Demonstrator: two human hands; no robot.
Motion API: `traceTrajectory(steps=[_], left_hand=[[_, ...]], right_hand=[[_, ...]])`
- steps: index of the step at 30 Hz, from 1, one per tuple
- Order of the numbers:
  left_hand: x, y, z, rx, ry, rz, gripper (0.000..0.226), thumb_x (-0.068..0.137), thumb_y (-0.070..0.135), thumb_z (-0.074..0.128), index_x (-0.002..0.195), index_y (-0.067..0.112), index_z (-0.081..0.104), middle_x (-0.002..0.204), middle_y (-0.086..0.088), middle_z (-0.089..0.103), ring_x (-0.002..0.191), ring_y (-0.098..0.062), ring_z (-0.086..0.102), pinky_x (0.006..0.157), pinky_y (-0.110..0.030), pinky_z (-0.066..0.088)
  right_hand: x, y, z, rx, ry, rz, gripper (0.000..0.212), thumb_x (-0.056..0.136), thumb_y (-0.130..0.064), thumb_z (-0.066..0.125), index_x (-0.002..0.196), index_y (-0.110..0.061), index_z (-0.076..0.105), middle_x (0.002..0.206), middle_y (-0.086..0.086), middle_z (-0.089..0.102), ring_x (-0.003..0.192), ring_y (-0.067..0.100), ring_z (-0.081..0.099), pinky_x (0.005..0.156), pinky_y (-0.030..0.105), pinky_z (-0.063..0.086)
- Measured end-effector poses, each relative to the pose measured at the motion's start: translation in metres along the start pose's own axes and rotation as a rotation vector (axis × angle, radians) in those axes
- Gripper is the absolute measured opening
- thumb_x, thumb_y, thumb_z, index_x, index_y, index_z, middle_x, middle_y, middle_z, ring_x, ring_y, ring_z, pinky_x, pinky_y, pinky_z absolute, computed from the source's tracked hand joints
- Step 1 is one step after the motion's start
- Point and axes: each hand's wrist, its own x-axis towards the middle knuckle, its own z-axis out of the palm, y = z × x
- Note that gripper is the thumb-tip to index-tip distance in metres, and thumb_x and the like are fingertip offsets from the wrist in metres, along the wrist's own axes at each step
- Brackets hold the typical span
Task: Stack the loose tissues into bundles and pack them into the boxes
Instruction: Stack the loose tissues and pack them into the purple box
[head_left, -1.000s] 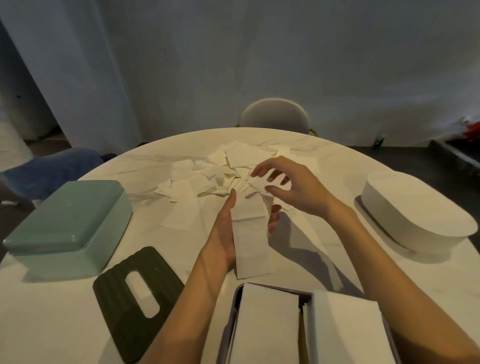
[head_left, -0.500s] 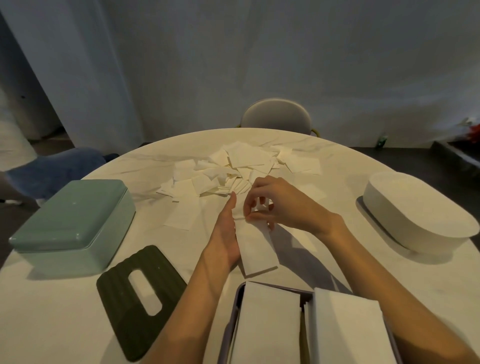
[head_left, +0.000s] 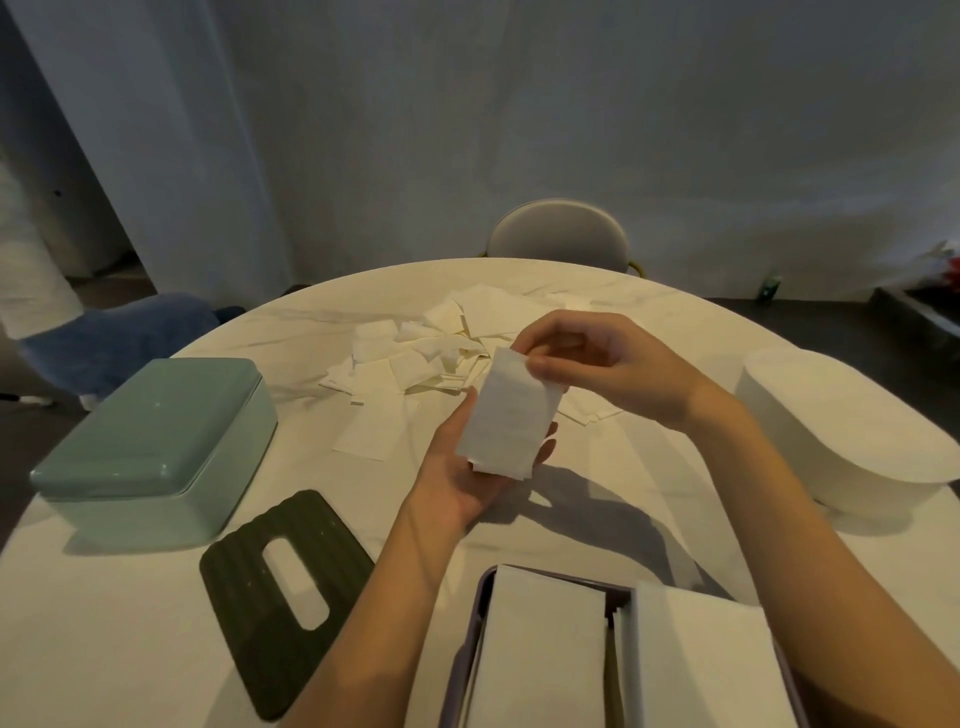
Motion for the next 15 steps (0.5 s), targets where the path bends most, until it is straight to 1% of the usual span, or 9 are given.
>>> traceTrajectory(steps=[2, 4, 6, 7, 8, 10, 12, 14, 15], left_hand=[[0.003, 0.0, -0.003, 0.043, -0.029, -0.022, 0.054, 0.104, 0.051, 0.048, 0.14, 0.012, 0.053, 0.126, -0.023, 0.067, 0.11, -0.039, 0.068, 0.096, -0.051, 0.055], [0.003, 0.001, -0.003, 0.062, -0.04, -0.065, 0.063, 0.1, 0.061, 0.052, 0.141, 0.014, 0.054, 0.126, -0.023, 0.067, 0.107, -0.04, 0.069, 0.093, -0.052, 0.057], [0.0, 0.002, -0.001, 0.053, -0.09, -0.093, 0.071, 0.095, 0.069, 0.052, 0.138, 0.013, 0.059, 0.126, -0.025, 0.068, 0.104, -0.042, 0.07, 0.093, -0.054, 0.055], [-0.002, 0.001, 0.0, 0.064, -0.108, -0.095, 0.071, 0.094, 0.069, 0.052, 0.133, 0.011, 0.062, 0.125, -0.026, 0.068, 0.101, -0.041, 0.071, 0.094, -0.053, 0.053], [-0.005, 0.0, 0.003, 0.082, -0.119, -0.093, 0.068, 0.093, 0.066, 0.055, 0.129, 0.009, 0.065, 0.123, -0.026, 0.069, 0.097, -0.04, 0.071, 0.092, -0.051, 0.053], [-0.005, -0.003, 0.002, 0.115, -0.111, -0.088, 0.056, 0.093, 0.051, 0.066, 0.125, 0.005, 0.066, 0.118, -0.025, 0.071, 0.088, -0.034, 0.07, 0.085, -0.044, 0.054], [-0.001, -0.003, -0.002, 0.125, -0.087, -0.116, 0.048, 0.095, 0.04, 0.067, 0.123, 0.002, 0.069, 0.107, -0.02, 0.073, 0.083, -0.026, 0.065, 0.083, -0.037, 0.05], [0.004, -0.001, -0.007, 0.115, -0.078, -0.139, 0.045, 0.097, 0.04, 0.062, 0.116, 0.0, 0.076, 0.098, -0.015, 0.071, 0.079, -0.022, 0.062, 0.081, -0.032, 0.047], [0.006, 0.0, -0.009, 0.099, -0.073, -0.13, 0.045, 0.099, 0.039, 0.058, 0.11, 0.001, 0.078, 0.096, -0.014, 0.07, 0.077, -0.021, 0.062, 0.079, -0.031, 0.046]], right_hand=[[0.002, 0.006, 0.005, -0.007, -0.029, 0.056, 0.014, 0.096, -0.026, 0.067, 0.109, -0.03, 0.07, 0.108, -0.019, 0.07, 0.105, 0.007, 0.066, 0.086, 0.022, 0.058], [0.006, 0.019, 0.013, -0.123, -0.008, 0.099, 0.014, 0.096, -0.029, 0.068, 0.111, -0.029, 0.07, 0.11, -0.016, 0.069, 0.102, 0.007, 0.066, 0.084, 0.023, 0.06], [0.01, 0.033, 0.02, -0.225, 0.044, 0.132, 0.014, 0.096, -0.03, 0.068, 0.11, -0.03, 0.069, 0.109, -0.015, 0.067, 0.098, 0.008, 0.066, 0.077, 0.02, 0.061], [0.01, 0.039, 0.022, -0.259, 0.068, 0.148, 0.013, 0.096, -0.03, 0.068, 0.11, -0.031, 0.068, 0.109, -0.014, 0.067, 0.096, 0.008, 0.065, 0.073, 0.018, 0.06], [0.011, 0.044, 0.022, -0.283, 0.086, 0.153, 0.014, 0.096, -0.03, 0.068, 0.11, -0.03, 0.069, 0.108, -0.014, 0.067, 0.095, 0.007, 0.066, 0.071, 0.015, 0.059], [0.011, 0.052, 0.018, -0.316, 0.124, 0.139, 0.015, 0.095, -0.029, 0.07, 0.11, -0.027, 0.071, 0.107, -0.013, 0.069, 0.094, 0.005, 0.066, 0.074, 0.012, 0.056], [0.009, 0.063, 0.007, -0.358, 0.227, 0.17, 0.015, 0.095, -0.029, 0.071, 0.11, -0.027, 0.07, 0.107, -0.012, 0.069, 0.094, 0.006, 0.066, 0.079, 0.013, 0.054], [0.003, 0.083, -0.004, -0.442, 0.307, 0.291, 0.028, 0.091, -0.033, 0.074, 0.117, -0.028, 0.066, 0.117, -0.01, 0.067, 0.102, 0.009, 0.063, 0.085, 0.018, 0.05], [-0.001, 0.095, -0.007, -0.487, 0.282, 0.375, 0.04, 0.088, -0.038, 0.077, 0.124, -0.029, 0.063, 0.127, -0.008, 0.064, 0.111, 0.012, 0.061, 0.09, 0.022, 0.049]])
